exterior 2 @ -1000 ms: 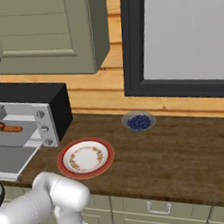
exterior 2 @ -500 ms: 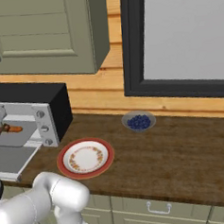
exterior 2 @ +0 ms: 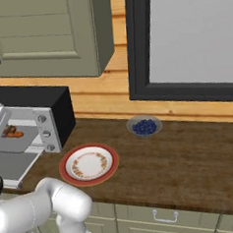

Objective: Pick up the kebab skewer and baguette bread, and place them inside the toaster oven. Close the toaster oven door and start by setting the timer.

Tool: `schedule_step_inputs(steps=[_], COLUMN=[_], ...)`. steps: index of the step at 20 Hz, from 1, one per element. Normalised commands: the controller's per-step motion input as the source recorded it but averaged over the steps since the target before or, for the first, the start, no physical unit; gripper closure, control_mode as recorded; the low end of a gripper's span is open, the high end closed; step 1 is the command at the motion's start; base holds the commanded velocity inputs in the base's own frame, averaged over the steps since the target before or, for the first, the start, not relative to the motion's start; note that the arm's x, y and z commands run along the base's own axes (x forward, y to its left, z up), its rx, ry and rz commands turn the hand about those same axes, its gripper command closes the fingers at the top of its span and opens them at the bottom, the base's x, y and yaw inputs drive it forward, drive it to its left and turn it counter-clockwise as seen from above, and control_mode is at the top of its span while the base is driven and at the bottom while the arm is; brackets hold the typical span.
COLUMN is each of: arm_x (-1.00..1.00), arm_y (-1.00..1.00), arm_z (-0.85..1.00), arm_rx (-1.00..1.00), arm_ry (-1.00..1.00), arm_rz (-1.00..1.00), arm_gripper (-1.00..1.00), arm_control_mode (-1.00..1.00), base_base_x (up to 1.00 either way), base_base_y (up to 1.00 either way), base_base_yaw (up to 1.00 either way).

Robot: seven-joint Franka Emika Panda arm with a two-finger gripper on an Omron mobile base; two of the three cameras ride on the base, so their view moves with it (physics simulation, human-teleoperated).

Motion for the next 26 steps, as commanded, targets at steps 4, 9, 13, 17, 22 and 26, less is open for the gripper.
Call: schedule_step_inputs(steps=[4, 9, 13, 17, 22, 26], arm_x=[0.23, 0.18, 0.00, 0.00, 0.00, 0.00], arm_y=[0.22, 0.16, 0.11, 0.12, 0.02, 0.00], arm_z=[0.00, 0.00, 0.00, 0.00, 0.00, 0.00], arm_rx=[0.00, 0.00, 0.00, 0.00, 0.00, 0.00], arm_ry=[0.00, 0.00, 0.00, 0.00, 0.01, 0.00], arm_rz=[-0.09, -0.08, -0.06, -0.04, 0.00, 0.00], arm_gripper=[1.00, 1.00, 1.00, -1.00, -1.00, -1.00], arm_control_mode=[-1.00, -1.00, -1.00, -1.00, -1.00, -1.00], base_base_x=[0.00, 0.00, 0.00, 0.00, 0.00, 0.00], base_base_y=[0.00, 0.00, 0.00, 0.00, 0.00, 0.00], base_base_yaw=[0.00, 0.00, 0.00, 0.00, 0.00, 0.00])
